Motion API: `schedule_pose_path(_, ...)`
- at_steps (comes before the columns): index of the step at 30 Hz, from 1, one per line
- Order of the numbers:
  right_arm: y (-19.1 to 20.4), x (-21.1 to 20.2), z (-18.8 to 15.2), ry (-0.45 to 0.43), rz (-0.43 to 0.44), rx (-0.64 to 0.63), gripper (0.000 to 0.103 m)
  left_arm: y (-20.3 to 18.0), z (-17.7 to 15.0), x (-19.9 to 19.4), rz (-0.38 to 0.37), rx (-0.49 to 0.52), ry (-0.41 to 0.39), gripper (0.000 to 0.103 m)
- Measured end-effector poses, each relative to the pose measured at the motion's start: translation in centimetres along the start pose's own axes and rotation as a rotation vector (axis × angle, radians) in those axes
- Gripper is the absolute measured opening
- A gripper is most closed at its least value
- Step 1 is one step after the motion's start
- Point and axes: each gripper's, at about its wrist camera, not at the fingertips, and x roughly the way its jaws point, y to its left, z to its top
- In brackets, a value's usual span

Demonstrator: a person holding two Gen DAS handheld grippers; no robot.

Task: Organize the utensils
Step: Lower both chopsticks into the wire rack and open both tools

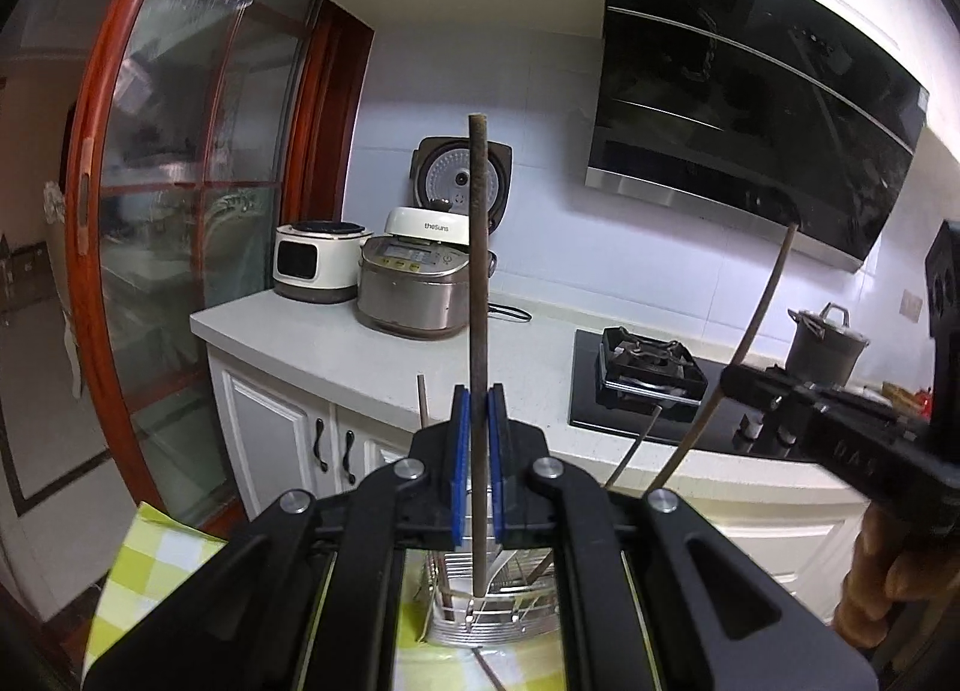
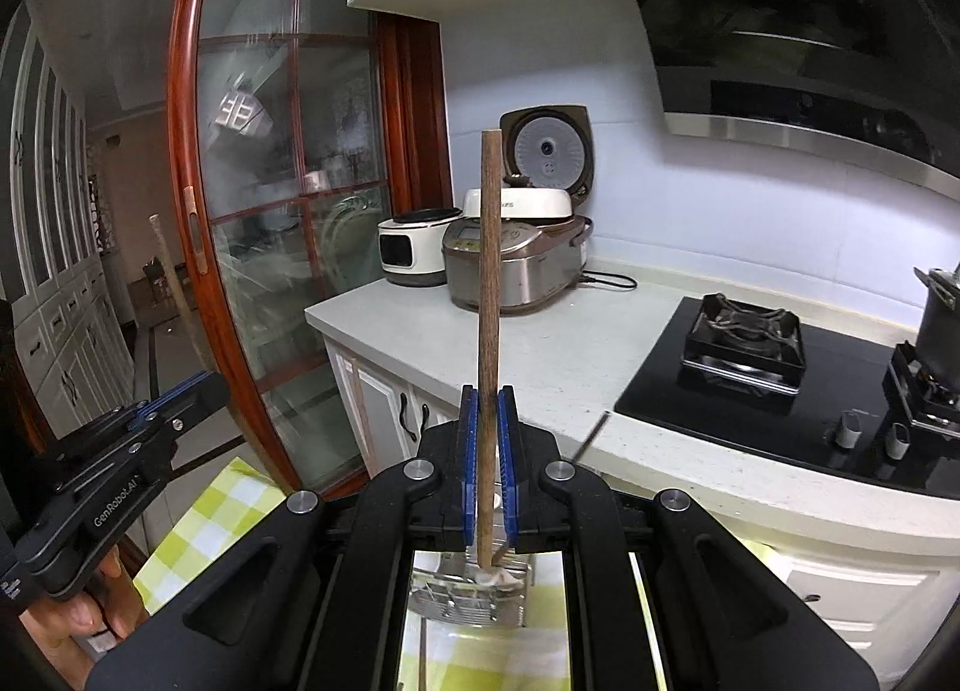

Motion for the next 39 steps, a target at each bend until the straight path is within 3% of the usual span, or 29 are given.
schedule_pose_path(13, 0.1, 5.6, -3.0, 0.077, -0.015, 0.030, 0.009, 2.2, -1.5, 3.8, -0.020, -0.088, 0.027, 0.006)
schedule_pose_path(32, -1.6, 9.3, -6.7, 0.182, -0.043, 0.065, 0.010, 2.6, -5.3, 7.8, 0.042, -0.065, 0.116, 0.007)
schedule_pose_path(36, -2.0, 9.1, -6.8, 0.185, -0.050, 0.069, 0.011, 2.7, -5.4, 7.6, 0.054, -0.064, 0.119, 0.027)
schedule_pose_path(39, -2.1, 8.5, -6.6, 0.175, -0.062, 0.072, 0.014, 2.8, -5.2, 7.0, 0.065, -0.065, 0.116, 0.028)
